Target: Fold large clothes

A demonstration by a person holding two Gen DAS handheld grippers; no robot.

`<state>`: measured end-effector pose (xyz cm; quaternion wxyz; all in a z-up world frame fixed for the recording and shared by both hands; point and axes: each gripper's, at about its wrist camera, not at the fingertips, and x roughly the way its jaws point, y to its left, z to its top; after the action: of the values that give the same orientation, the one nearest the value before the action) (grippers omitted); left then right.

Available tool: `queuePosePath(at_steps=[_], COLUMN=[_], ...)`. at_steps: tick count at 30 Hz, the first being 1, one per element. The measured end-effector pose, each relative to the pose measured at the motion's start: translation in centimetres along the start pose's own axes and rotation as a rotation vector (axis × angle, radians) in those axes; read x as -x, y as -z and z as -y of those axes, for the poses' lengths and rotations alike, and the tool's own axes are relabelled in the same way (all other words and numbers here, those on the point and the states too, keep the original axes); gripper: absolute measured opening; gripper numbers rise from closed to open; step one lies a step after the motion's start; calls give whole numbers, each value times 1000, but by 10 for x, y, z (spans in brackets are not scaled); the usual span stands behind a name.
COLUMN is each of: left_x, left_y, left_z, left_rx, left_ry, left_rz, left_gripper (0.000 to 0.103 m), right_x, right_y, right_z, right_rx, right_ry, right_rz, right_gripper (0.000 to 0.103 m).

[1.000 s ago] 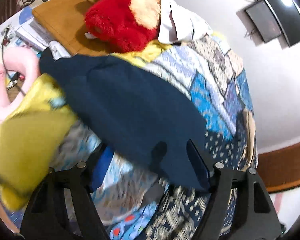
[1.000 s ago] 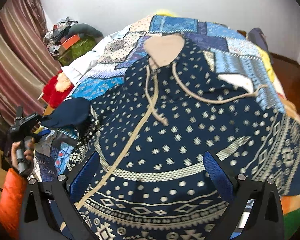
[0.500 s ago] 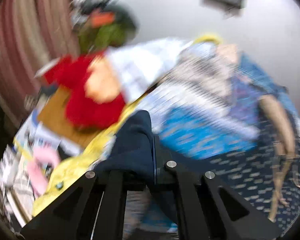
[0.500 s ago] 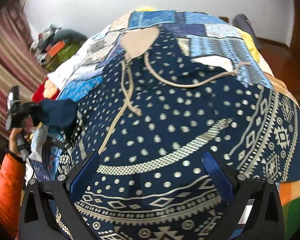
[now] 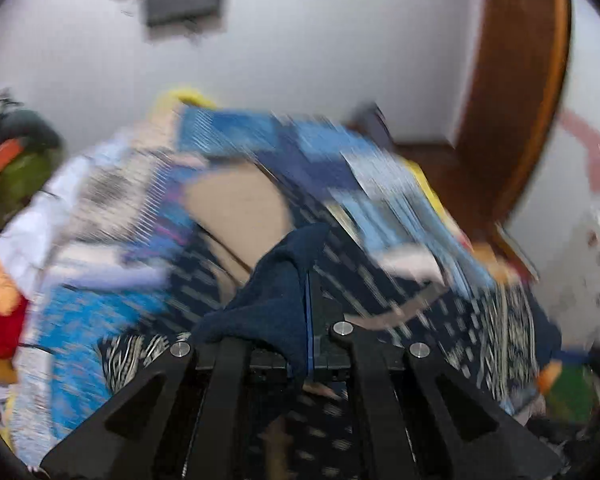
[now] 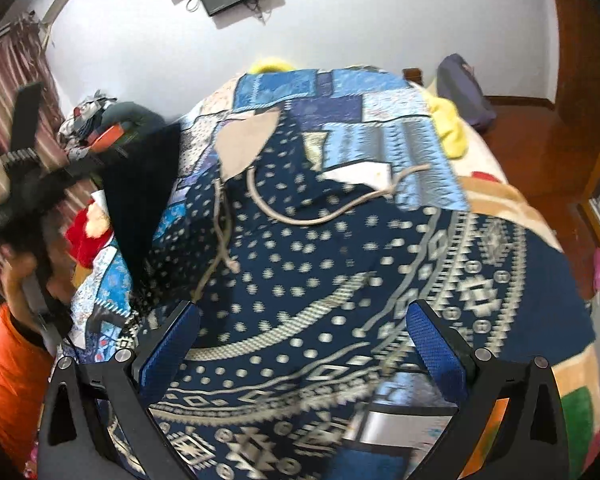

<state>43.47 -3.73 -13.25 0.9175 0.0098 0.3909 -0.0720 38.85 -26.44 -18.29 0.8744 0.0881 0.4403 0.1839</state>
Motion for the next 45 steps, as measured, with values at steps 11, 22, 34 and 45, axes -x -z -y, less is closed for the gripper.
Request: queuePosePath(at_steps=[11, 22, 34, 45], left_x=[-42, 25, -38, -43], left_y=[84, 94, 157, 170], left_z=[80, -74, -173, -172], left_rx=[-226, -12, 169, 163], left_ry=[190, -4, -129, -152], left_rz=[-306, -192, -380, -356], left_gripper=[46, 84, 84, 89], right_x=[6, -52, -158, -187], right_y=[9, -15, -21, -27], right_z=[41, -14, -120, -99], right_rx=[-21, 81, 404, 438], right_ry=[78, 12, 38, 275], right_rz=[-48, -137, -300, -282], right_gripper=[103, 103, 103, 103])
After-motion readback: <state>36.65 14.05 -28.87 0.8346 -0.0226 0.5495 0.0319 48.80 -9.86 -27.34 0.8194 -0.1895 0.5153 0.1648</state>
